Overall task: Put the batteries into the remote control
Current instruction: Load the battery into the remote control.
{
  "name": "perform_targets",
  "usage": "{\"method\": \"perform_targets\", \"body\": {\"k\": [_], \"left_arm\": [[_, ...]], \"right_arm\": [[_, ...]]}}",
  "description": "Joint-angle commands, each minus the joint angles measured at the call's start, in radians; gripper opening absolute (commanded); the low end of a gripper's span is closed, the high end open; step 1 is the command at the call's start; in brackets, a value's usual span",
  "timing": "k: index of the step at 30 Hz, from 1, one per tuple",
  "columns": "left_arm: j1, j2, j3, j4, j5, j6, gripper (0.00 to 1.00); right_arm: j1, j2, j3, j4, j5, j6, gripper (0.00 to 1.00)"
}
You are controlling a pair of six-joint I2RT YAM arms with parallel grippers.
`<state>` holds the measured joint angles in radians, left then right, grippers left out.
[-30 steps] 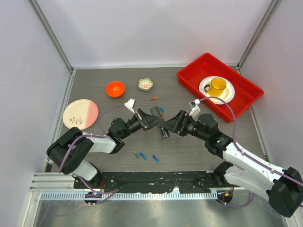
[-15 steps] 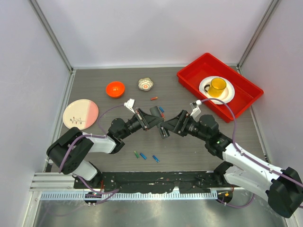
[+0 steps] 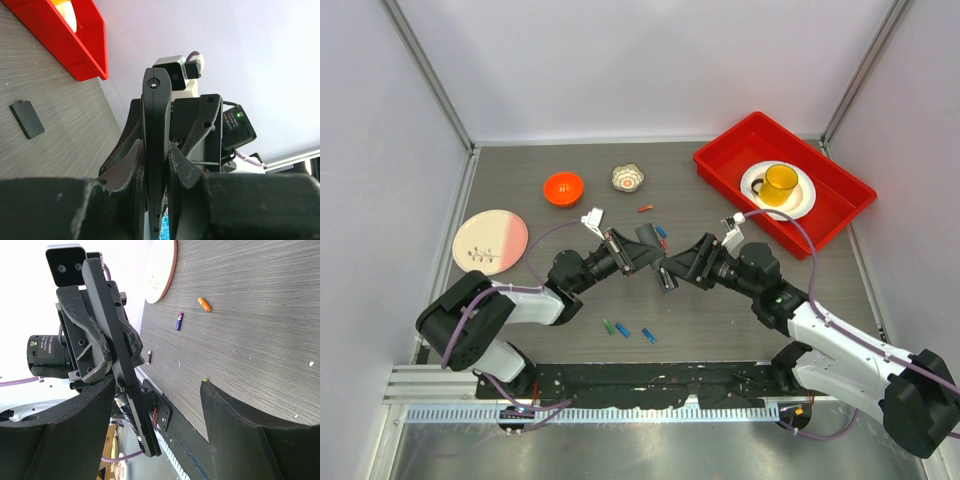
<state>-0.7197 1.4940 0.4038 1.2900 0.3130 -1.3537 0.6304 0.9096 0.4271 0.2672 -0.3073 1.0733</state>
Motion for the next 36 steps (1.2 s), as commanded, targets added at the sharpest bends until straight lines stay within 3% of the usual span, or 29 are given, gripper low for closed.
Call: {"method": "perform_targets", "body": {"k": [1,36], "left_arm": [[-0.004,-0.021,0.018,0.256,-0.008,0.015,0.0],[-0.004,-0.012,0.03,0.256,-0.109,0.021,0.0]], "right_arm": [[-0.006,0.006,-0.007,0.061,-0.015,0.016,0.74],[-0.006,0.063,-0.054,0.125,-0.055,0.039,0.7]]}}
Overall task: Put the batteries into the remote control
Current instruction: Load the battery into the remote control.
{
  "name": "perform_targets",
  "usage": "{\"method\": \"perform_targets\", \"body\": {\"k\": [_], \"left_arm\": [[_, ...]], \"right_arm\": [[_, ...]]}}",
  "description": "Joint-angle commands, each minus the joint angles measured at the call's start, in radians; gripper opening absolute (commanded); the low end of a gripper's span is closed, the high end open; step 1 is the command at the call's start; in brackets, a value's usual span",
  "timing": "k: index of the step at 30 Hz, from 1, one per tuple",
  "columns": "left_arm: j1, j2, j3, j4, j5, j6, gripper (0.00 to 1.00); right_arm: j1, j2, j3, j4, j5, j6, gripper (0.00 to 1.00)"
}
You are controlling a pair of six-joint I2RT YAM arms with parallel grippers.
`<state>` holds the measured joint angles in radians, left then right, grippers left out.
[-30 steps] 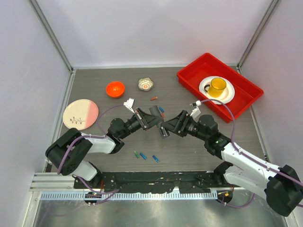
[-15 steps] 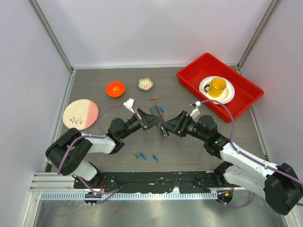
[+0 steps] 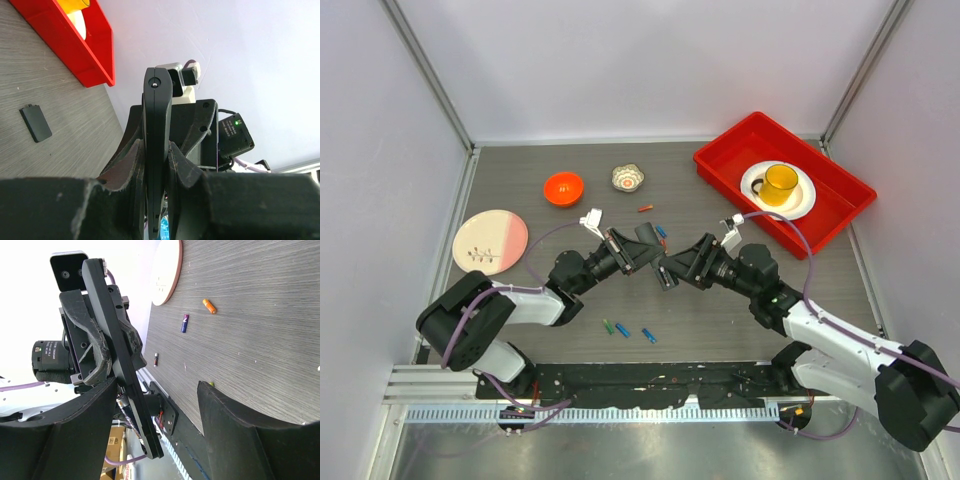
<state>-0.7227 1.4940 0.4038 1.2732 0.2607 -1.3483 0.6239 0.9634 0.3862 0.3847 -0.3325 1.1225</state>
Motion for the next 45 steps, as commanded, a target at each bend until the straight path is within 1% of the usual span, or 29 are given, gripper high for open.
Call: {"method": "perform_targets", "body": {"k": [1,7,15,20,27,32,45], "left_arm": [[0.0,-0.011,0.03,0.273,-0.063,0.015,0.0],[-0.001,-0.011,0.036,0.273,-0.075,0.015,0.0],[-0.003,-0.017,0.041,0.273,-0.089,0.018,0.0],[-0.003,-0.017,0.041,0.273,-0.094,0.018,0.0],[-0.001,-0.015,0.041,0.273,-0.098,0.02,0.0],[-0.001,-0.014,0.043,0.273,-0.103,0.02,0.0],[-0.009,-0.005,0.049,0.273,-0.113,0.021,0.0]], "right_arm": [[0.0,0.011,-0.013,0.009,-0.03,-0.01,0.69],[0.0,0.014,-0.021,0.016,-0.034,-0.006,0.69],[0.005,0.026,-0.033,0.034,-0.037,0.0,0.65],[0.008,0.034,-0.033,0.034,-0.04,-0.003,0.61],[0.014,0.043,-0.03,0.028,-0.045,-0.016,0.53],[0.02,0.044,-0.015,-0.006,-0.045,-0.047,0.47],[0.054,0.043,0.036,-0.125,0.004,-0.145,0.43]]}}
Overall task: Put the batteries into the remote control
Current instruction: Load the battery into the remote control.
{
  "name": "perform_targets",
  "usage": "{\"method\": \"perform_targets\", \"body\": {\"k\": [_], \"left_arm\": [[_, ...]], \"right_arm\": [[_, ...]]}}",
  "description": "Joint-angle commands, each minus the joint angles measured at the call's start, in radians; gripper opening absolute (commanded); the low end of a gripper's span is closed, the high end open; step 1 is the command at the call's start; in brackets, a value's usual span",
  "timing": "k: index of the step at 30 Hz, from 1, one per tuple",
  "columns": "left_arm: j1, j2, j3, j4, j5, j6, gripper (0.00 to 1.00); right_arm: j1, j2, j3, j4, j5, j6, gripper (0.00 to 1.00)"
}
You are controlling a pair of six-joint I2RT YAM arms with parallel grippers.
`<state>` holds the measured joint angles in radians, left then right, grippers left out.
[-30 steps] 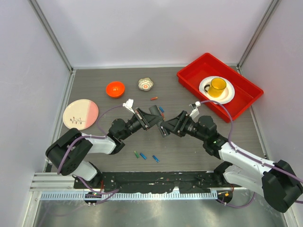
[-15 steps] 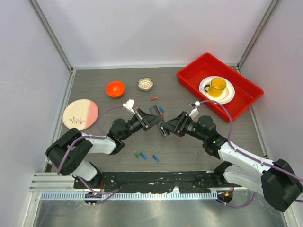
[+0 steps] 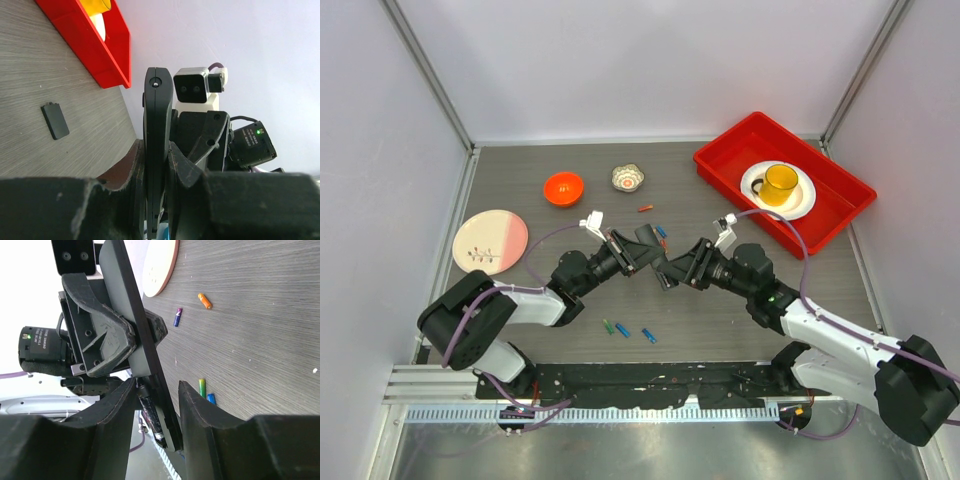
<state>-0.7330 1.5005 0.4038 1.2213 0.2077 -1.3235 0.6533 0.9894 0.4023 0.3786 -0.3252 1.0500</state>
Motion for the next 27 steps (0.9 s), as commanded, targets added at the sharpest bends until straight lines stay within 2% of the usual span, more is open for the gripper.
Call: {"method": "perform_targets", "body": {"k": [1,9,13,16,17,20,27], "left_arm": [[0.0,-0.013,0.049,0.325,-0.062,-0.002,0.0],[-0.002,-0.02,0.049,0.325,-0.059,-0.002,0.0],[-0.005,-0.017,0.049,0.325,-0.053,-0.002,0.0],[-0.006,-0.013,0.044,0.325,-0.053,0.0,0.0],[-0.006,-0.01,0.044,0.325,-0.051,0.0,0.0],[-0.006,-0.005,0.035,0.325,-0.051,0.001,0.0],[-0.006,0.0,0.026,0.326,-0.045,0.003,0.0]], "right_arm": [[0.028,0.015,0.023,-0.125,-0.003,-0.076,0.43],[0.029,0.017,0.012,-0.118,0.0,-0.073,0.34],[0.029,0.02,0.01,-0.107,-0.005,-0.068,0.33],[0.031,0.012,0.015,-0.099,-0.008,-0.062,0.43],[0.029,0.005,0.016,-0.098,-0.006,-0.059,0.52],[0.029,-0.015,0.026,-0.087,0.0,-0.042,0.64],[0.026,-0.066,0.075,-0.124,-0.011,-0.056,0.7]]}}
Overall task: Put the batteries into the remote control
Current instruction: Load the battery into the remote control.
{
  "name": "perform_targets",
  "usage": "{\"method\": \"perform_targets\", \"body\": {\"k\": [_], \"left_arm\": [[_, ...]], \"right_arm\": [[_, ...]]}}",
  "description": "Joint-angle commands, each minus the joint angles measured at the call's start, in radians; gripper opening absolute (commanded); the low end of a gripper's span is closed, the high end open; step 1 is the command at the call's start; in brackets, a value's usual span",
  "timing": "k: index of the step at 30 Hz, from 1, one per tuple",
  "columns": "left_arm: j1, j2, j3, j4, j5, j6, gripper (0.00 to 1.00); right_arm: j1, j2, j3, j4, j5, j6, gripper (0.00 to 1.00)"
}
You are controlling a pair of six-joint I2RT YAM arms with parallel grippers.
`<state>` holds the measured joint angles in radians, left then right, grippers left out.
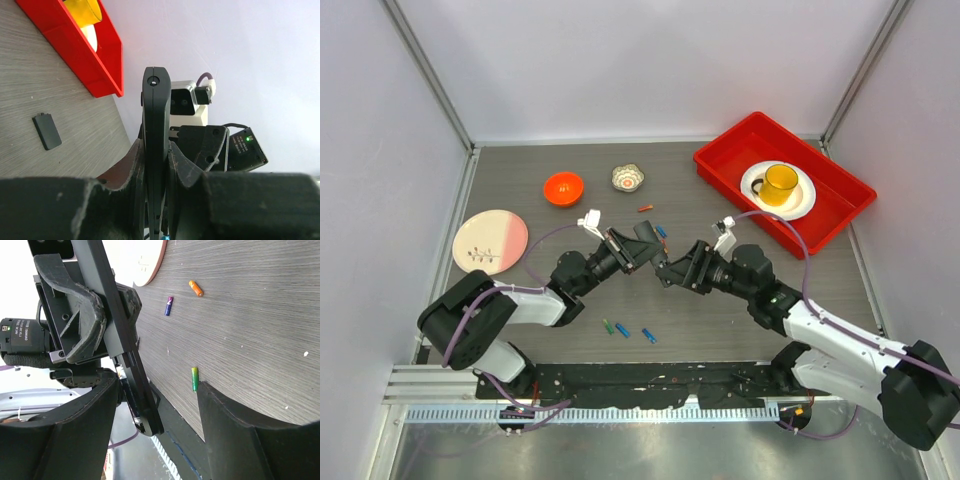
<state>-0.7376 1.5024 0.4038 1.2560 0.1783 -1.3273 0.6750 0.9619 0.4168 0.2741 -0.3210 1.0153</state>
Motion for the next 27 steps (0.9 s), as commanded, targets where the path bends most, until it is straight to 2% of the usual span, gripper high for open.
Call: {"method": "perform_targets", "body": {"k": [1,9,17,22,27], "left_arm": [[-0.002,-0.001,0.024,0.29,-0.016,0.008,0.0],[-0.002,0.024,0.017,0.29,0.019,-0.001,0.0],[0.007,0.048,0.053,0.29,0.147,-0.058,0.0],[0.01,0.05,0.061,0.29,0.167,-0.064,0.0],[0.012,0.05,0.067,0.292,0.171,-0.064,0.0]], "right_arm": [[0.003,-0.054,0.068,-0.033,-0.019,-0.033,0.71],[-0.034,-0.137,0.111,-0.121,-0.029,-0.147,0.75],[-0.075,-0.103,0.097,-0.145,-0.105,-0.184,0.64],[-0.08,-0.091,0.089,-0.147,-0.128,-0.198,0.57],[-0.084,-0.107,0.076,-0.138,-0.13,-0.192,0.56]]}}
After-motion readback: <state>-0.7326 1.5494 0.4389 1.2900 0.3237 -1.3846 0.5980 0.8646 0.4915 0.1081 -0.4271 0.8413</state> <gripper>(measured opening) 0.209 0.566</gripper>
